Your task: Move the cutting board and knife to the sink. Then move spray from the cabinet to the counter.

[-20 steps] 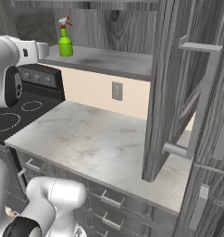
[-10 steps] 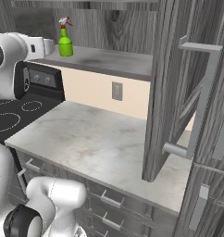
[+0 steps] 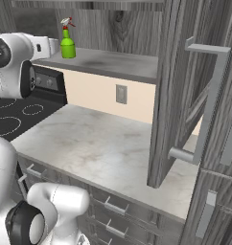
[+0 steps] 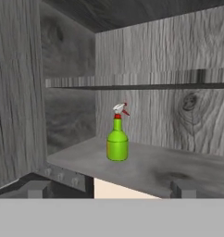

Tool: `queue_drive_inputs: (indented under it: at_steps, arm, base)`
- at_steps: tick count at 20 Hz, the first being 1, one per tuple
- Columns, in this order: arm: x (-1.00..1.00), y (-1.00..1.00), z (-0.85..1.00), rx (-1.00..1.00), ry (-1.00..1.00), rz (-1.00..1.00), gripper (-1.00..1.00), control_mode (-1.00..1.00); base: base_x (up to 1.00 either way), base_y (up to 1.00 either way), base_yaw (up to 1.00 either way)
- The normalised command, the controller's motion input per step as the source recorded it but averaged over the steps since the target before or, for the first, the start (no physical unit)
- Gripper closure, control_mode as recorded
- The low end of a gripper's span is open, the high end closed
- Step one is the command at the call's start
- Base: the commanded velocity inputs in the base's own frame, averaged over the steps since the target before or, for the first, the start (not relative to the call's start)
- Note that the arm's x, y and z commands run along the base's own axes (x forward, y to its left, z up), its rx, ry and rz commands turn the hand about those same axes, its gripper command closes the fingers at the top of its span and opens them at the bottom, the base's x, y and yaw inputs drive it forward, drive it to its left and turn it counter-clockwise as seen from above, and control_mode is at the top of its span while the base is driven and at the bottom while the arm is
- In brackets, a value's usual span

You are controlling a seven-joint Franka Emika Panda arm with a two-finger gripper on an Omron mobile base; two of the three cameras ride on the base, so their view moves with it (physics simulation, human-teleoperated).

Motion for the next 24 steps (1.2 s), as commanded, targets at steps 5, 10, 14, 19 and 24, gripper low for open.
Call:
queue_drive_inputs:
  at_steps: [5,10,14,19,24]
  arm:
    - [0.22,0.09,0.0,-0.02,0.0,0.0,-1.0,-1.0]
    - [0.31,0.04,-0.03,0.0,0.0,0.0,-1.0,-1.0]
    - [0.36,0.0,-0.04,0.0,0.04,0.0,-1.0,-1.0]
    - [0.4,0.0,-0.03,0.0,0.07,0.0,-1.0,-1.0]
    - [0.17,0.0,-0.01,0.0,0.0,0.0,-1.0,-1.0]
  base:
    - [0.0,0.0,0.0]
    - [0.0,0.0,0.0]
    - [0.0,0.0,0.0]
    - [0.0,0.0,0.0]
    - [0.0,0.0,0.0]
